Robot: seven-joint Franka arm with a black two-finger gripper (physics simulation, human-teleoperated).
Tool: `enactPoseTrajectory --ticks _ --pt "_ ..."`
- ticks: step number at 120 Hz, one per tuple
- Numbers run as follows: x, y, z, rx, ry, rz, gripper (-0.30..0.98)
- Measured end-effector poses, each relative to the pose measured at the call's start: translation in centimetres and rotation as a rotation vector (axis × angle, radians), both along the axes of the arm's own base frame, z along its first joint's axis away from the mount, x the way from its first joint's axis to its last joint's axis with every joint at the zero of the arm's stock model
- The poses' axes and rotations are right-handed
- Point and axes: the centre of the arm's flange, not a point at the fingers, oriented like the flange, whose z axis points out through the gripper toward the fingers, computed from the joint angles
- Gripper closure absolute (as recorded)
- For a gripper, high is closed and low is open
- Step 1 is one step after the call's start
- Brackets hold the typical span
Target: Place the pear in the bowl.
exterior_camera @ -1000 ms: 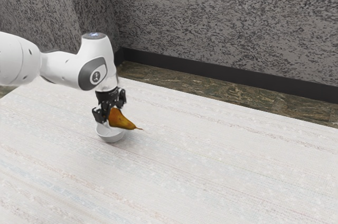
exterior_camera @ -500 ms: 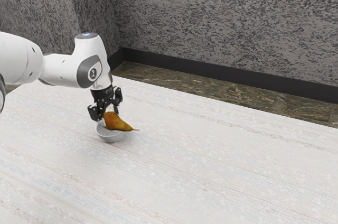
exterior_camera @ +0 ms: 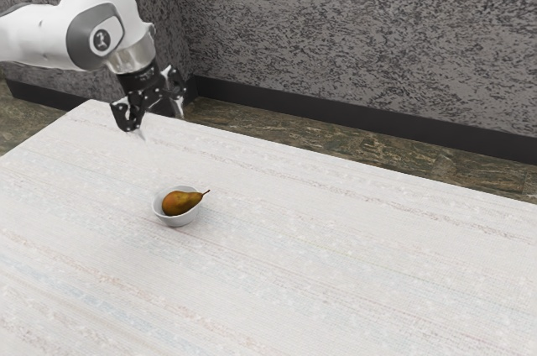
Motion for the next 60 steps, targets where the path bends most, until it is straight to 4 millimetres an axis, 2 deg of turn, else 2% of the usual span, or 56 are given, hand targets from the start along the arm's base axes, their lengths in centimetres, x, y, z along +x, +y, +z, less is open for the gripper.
enactPoseTrajectory --ticks 7,17,22,45,60 --pt "-1.2 -1.9 2.7 0.010 0.005 -0.046 0.01" --pt "-2.9 -6.2 7.3 0.020 0.005 -0.163 0.01" --pt "-3.6 -7.2 8.9 0.028 0.013 -0.228 0.01" --pt "-5.6 -6.9 13.7 0.067 0.054 -0.492 0.00" --pt "-5.8 -5.8 12.9 0.075 0.112 -0.636 0.00"
